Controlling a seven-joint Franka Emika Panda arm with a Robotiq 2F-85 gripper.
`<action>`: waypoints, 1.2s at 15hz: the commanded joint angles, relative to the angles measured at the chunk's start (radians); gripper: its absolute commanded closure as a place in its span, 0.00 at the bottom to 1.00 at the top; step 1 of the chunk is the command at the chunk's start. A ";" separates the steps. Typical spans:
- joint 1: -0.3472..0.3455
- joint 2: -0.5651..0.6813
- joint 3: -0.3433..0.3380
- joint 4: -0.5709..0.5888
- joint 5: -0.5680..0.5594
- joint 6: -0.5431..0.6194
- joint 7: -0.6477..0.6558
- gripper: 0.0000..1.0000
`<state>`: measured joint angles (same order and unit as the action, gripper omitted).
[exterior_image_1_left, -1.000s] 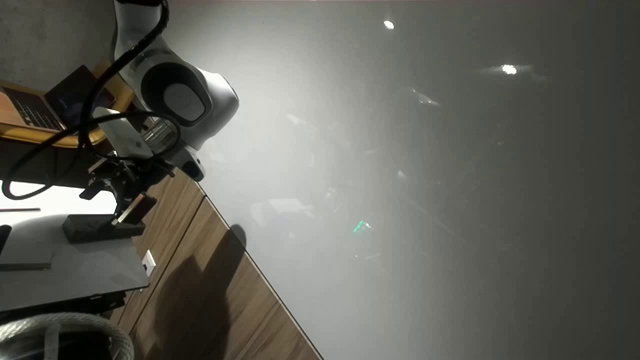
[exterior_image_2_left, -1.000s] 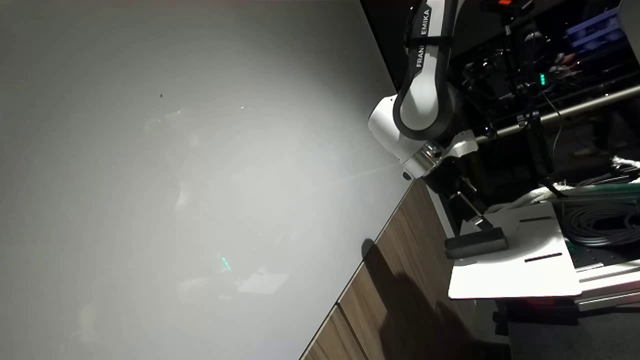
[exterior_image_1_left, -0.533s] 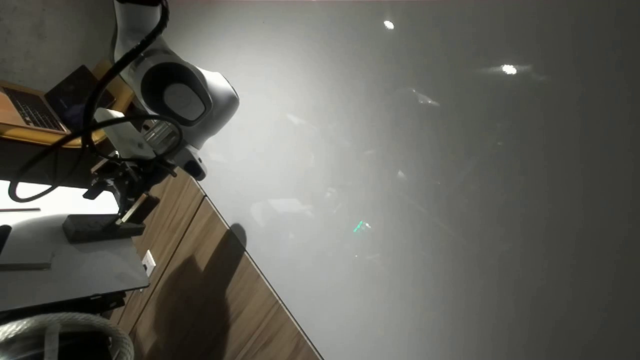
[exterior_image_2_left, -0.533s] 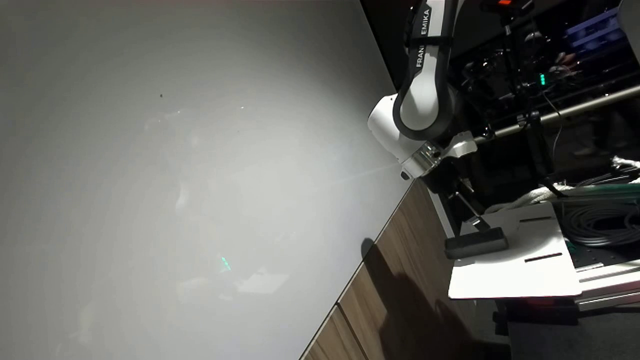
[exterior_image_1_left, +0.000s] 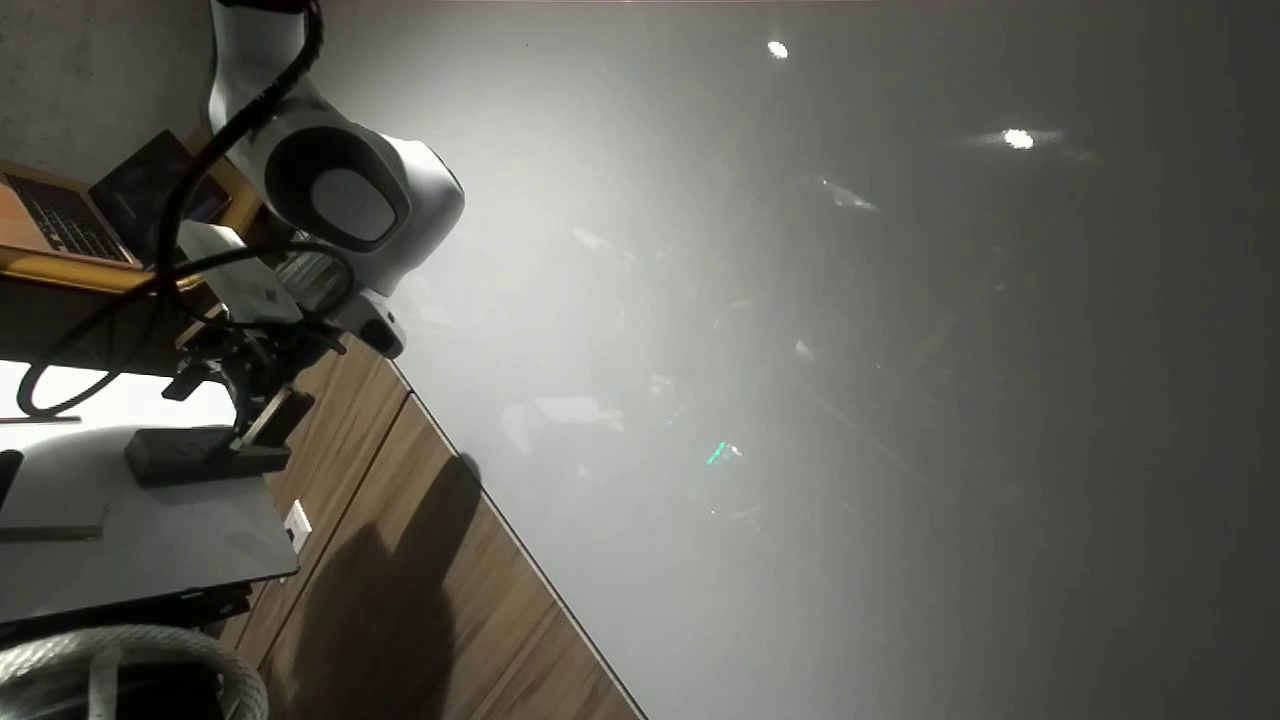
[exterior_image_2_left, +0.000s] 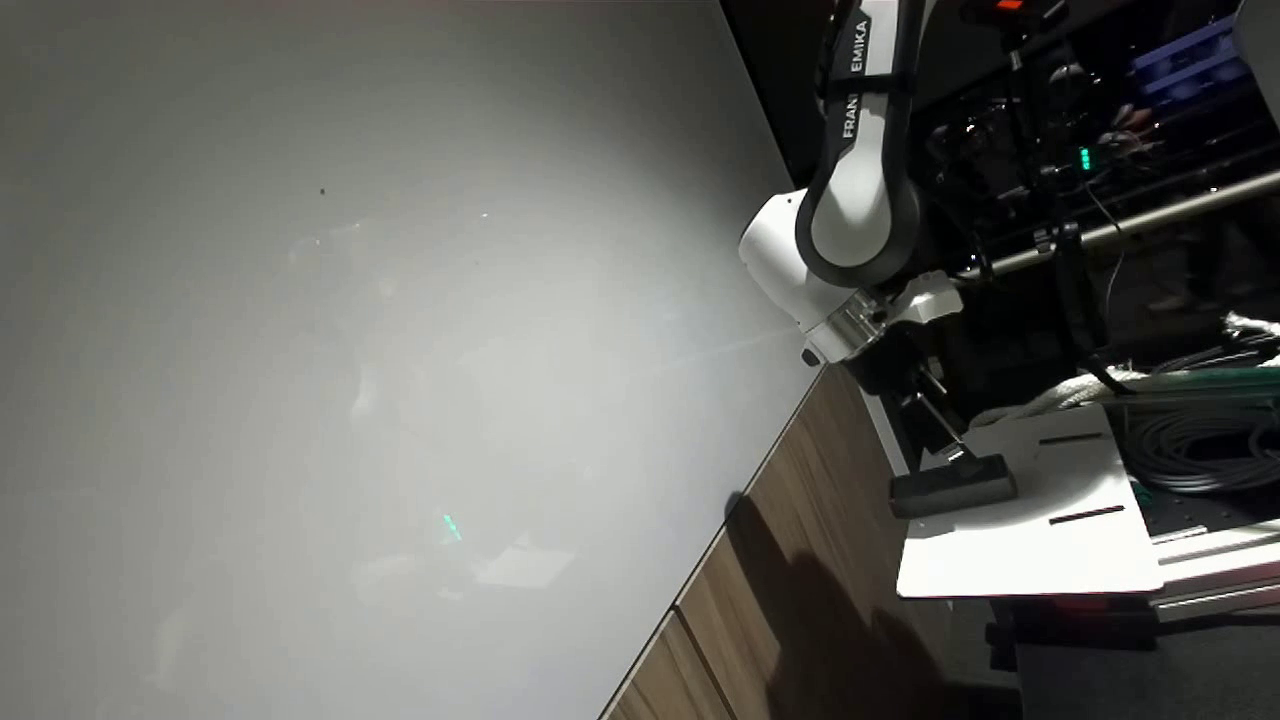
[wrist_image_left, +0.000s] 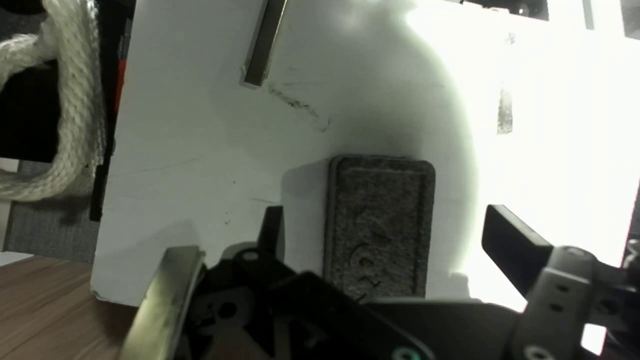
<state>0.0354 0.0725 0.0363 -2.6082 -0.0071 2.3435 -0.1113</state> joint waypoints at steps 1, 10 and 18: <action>0.012 0.026 0.014 -0.015 -0.020 0.064 0.002 0.00; 0.040 0.046 0.027 -0.020 -0.087 0.104 0.041 0.22; 0.058 0.050 0.031 -0.017 -0.151 0.111 0.098 0.20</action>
<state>0.0866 0.1176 0.0612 -2.6251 -0.1333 2.4340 -0.0470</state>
